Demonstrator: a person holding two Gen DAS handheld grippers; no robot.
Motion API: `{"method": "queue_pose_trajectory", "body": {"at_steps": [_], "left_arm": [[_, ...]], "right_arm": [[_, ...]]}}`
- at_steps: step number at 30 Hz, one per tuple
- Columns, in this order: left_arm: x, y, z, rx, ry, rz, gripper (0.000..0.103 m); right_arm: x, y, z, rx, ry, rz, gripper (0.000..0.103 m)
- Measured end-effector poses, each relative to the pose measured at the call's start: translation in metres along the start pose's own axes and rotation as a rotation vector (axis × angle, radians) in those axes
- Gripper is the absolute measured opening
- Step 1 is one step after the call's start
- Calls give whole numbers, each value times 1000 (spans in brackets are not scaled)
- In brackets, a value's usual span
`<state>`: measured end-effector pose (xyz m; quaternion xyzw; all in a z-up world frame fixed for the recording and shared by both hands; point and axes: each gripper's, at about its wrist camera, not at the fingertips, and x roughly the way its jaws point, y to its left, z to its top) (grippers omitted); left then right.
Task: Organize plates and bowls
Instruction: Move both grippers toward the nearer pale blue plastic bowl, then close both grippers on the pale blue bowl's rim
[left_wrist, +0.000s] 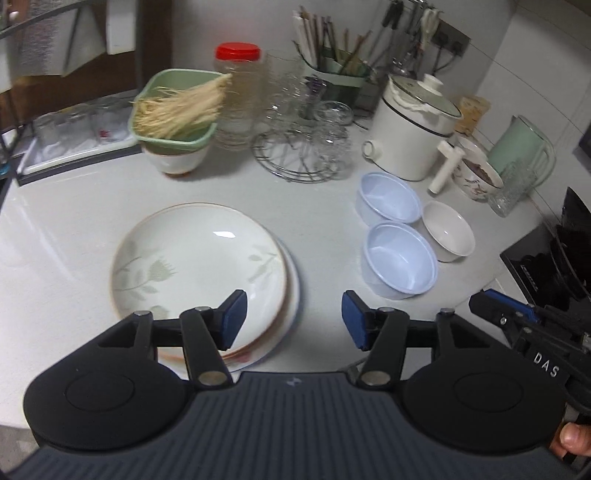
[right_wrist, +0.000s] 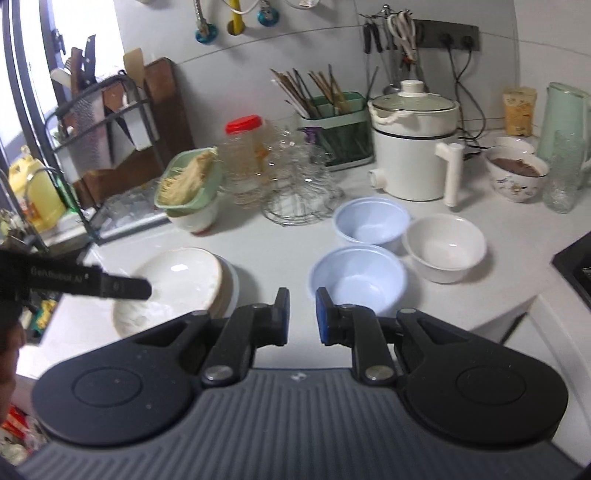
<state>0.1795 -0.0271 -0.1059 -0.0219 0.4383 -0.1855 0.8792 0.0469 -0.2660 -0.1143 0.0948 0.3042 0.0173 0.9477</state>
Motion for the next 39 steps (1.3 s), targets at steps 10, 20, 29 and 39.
{"method": "queue_pose_trajectory", "body": {"at_steps": [10, 20, 29, 39], "left_arm": [[45, -27, 23, 72, 13, -30, 65], [88, -36, 41, 53, 12, -71, 72], [154, -47, 43, 21, 112, -156, 62], [186, -49, 42, -46, 205, -224, 23]], "right_arm": [[17, -29, 2, 22, 46, -9, 49], [59, -67, 8, 120, 86, -57, 51], [105, -92, 4, 207, 100, -95, 49], [126, -101, 2, 250, 142, -72, 15]]}}
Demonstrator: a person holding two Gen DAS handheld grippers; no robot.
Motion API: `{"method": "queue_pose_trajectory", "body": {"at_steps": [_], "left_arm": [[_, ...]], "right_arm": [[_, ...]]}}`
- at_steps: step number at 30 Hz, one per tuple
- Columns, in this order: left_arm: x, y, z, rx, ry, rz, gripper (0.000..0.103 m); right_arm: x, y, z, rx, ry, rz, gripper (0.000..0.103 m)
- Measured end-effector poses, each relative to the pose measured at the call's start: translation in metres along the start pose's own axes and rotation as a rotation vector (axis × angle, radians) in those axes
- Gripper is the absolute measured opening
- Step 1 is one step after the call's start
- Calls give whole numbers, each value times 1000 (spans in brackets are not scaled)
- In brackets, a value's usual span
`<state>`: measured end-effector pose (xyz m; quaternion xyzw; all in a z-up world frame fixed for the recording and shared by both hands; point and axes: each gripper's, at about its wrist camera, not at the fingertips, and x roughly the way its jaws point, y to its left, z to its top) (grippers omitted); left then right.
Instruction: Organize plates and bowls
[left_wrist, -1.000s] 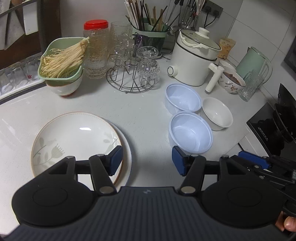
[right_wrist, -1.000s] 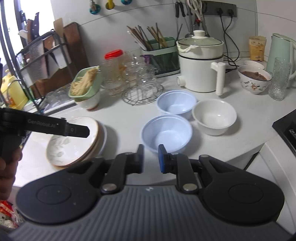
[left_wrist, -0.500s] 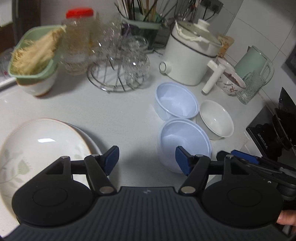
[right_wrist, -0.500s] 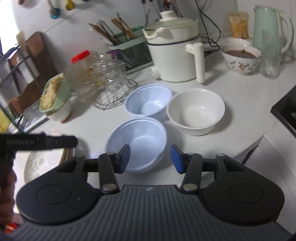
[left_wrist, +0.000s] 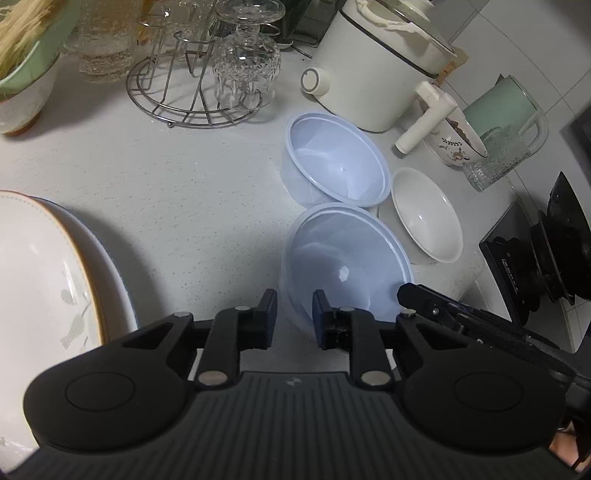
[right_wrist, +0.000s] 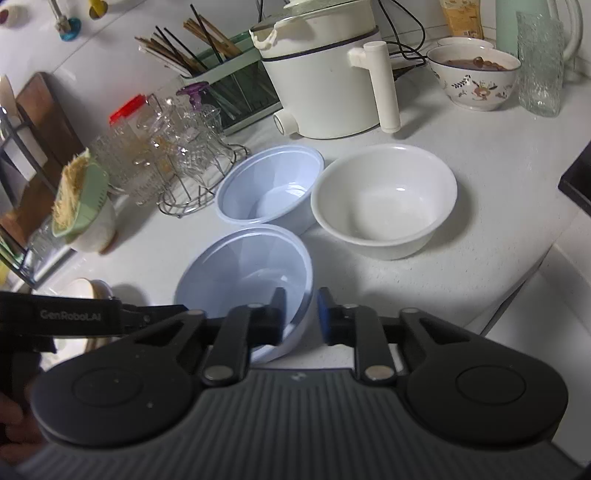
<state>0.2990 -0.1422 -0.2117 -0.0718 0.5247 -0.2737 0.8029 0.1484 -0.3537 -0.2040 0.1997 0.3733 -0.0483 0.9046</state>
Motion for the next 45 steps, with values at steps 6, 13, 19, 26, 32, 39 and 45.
{"method": "queue_pose_trajectory", "body": {"at_steps": [6, 13, 19, 26, 32, 39, 45], "left_arm": [[-2, 1, 4, -9, -4, -15, 22], [-29, 7, 9, -47, -54, 0, 22], [-46, 20, 12, -47, -90, 65, 22], [-37, 35, 15, -77, -54, 111, 22], [-30, 34, 13, -48, -50, 142, 23], [-33, 39, 14, -63, -67, 141, 30], [-54, 33, 14, -32, -126, 164, 45]], "right_arm": [[7, 1, 2, -1, 18, 21, 12], [2, 10, 13, -20, 9, 82, 12], [9, 29, 21, -62, 20, 144, 12], [29, 44, 16, -122, 66, 156, 13], [37, 45, 13, -124, 82, 151, 13], [41, 49, 15, -139, 88, 168, 15], [31, 54, 19, -159, 64, 185, 50]]}}
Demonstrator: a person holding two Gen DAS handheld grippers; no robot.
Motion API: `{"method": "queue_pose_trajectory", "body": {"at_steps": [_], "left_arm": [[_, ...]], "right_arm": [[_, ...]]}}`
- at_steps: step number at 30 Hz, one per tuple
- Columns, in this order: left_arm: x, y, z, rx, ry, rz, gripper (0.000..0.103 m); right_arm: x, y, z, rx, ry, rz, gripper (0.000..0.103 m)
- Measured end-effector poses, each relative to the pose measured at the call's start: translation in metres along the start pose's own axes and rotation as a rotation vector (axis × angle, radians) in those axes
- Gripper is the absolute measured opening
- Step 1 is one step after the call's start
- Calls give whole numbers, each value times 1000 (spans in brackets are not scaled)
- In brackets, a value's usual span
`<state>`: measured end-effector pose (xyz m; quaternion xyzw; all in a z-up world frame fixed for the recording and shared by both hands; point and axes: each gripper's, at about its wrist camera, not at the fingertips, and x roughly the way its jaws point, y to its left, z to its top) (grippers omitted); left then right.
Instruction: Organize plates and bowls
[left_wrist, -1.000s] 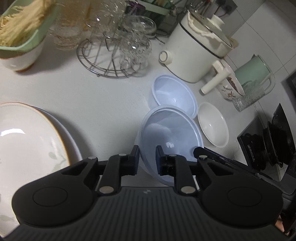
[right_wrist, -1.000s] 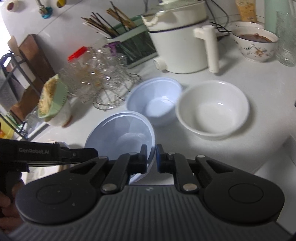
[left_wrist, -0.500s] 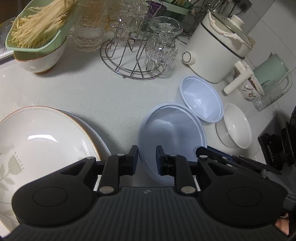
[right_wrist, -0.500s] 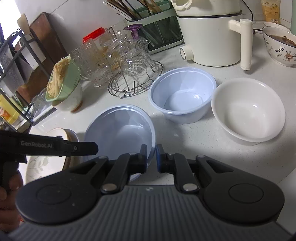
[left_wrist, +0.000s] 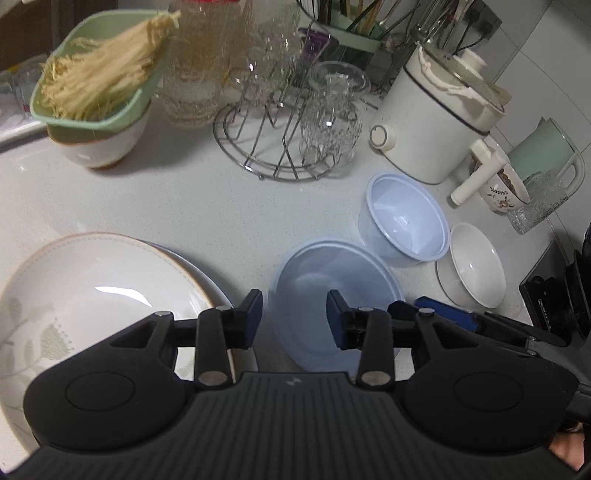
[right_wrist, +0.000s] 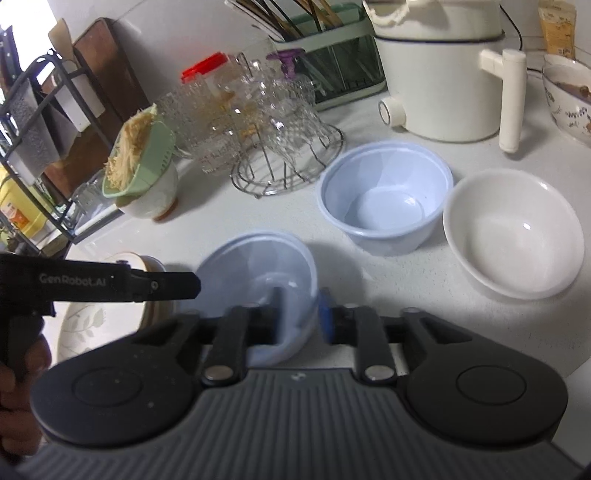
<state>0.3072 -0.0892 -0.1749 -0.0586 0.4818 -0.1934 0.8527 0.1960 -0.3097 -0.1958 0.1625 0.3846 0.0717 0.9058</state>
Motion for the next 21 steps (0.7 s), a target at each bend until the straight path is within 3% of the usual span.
{"method": "queue_pose_trajectory", "body": {"at_steps": [1, 10, 21], "left_arm": [[-5, -1, 1, 5, -10, 1, 46], [-64, -20, 7, 64, -103, -10, 47], [-145, -39, 3, 52, -209, -45, 47]], "right_arm": [[-3, 1, 0, 0, -13, 0, 59], [-54, 14, 16, -30, -109, -16, 58], [-128, 40, 11, -60, -205, -44, 58]]}}
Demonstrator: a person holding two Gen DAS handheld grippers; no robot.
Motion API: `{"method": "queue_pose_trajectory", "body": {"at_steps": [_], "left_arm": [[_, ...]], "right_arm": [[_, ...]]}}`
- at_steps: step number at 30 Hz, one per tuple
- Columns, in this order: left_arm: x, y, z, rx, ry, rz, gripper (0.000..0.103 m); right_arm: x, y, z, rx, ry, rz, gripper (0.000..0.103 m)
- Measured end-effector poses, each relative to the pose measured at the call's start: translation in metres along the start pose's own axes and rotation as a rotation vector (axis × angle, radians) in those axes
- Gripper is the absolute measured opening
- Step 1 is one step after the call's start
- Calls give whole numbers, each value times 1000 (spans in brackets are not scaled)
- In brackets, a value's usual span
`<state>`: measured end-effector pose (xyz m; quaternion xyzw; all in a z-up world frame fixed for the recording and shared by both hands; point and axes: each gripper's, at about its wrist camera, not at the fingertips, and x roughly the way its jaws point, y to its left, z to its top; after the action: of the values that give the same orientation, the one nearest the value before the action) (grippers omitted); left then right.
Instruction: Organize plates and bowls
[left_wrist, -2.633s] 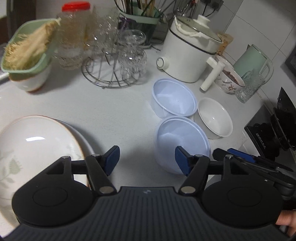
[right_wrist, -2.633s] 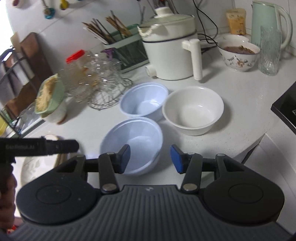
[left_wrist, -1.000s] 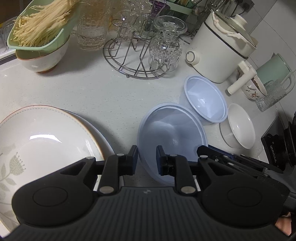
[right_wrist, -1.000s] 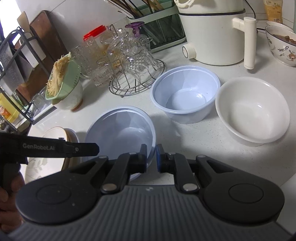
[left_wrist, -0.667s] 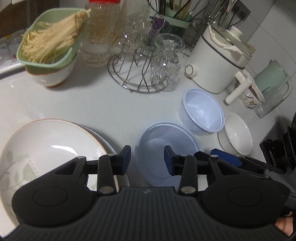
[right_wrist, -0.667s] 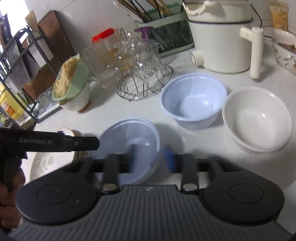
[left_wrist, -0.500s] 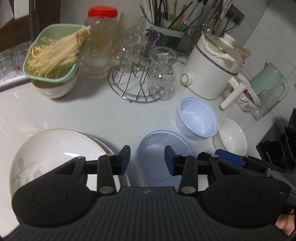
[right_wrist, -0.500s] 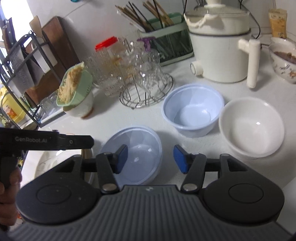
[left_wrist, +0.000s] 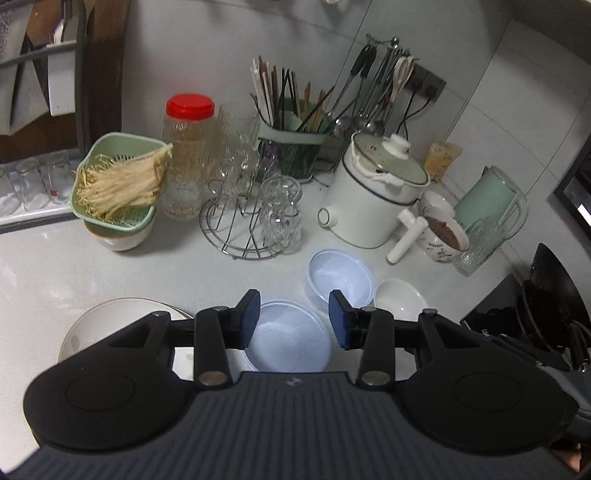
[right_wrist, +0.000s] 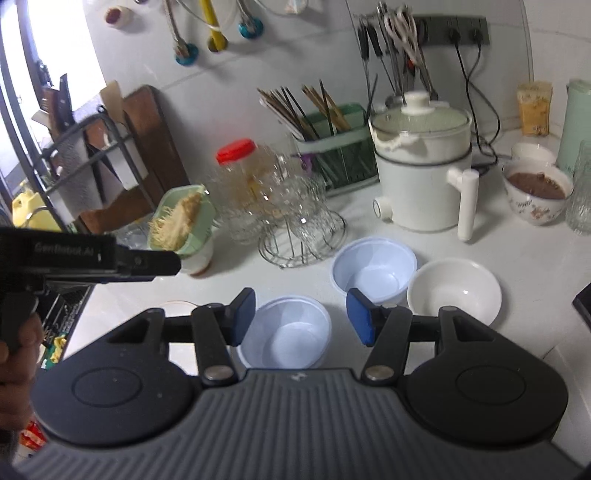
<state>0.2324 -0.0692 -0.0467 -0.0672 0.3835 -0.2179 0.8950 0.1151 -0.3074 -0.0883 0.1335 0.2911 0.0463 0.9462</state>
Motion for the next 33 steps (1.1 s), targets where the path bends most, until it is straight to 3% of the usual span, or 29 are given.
{"method": "queue_pose_trajectory", "body": {"at_steps": [13, 19, 33], "left_arm": [[-56, 4, -35, 43, -14, 36, 53], [-63, 16, -58, 34, 17, 27, 61], [-70, 25, -71, 51, 61, 45, 62]], "right_arm": [[-53, 28, -16, 17, -54, -41, 58], [-57, 37, -34, 38, -19, -61, 58], [-67, 43, -60, 74, 35, -107, 58]]}}
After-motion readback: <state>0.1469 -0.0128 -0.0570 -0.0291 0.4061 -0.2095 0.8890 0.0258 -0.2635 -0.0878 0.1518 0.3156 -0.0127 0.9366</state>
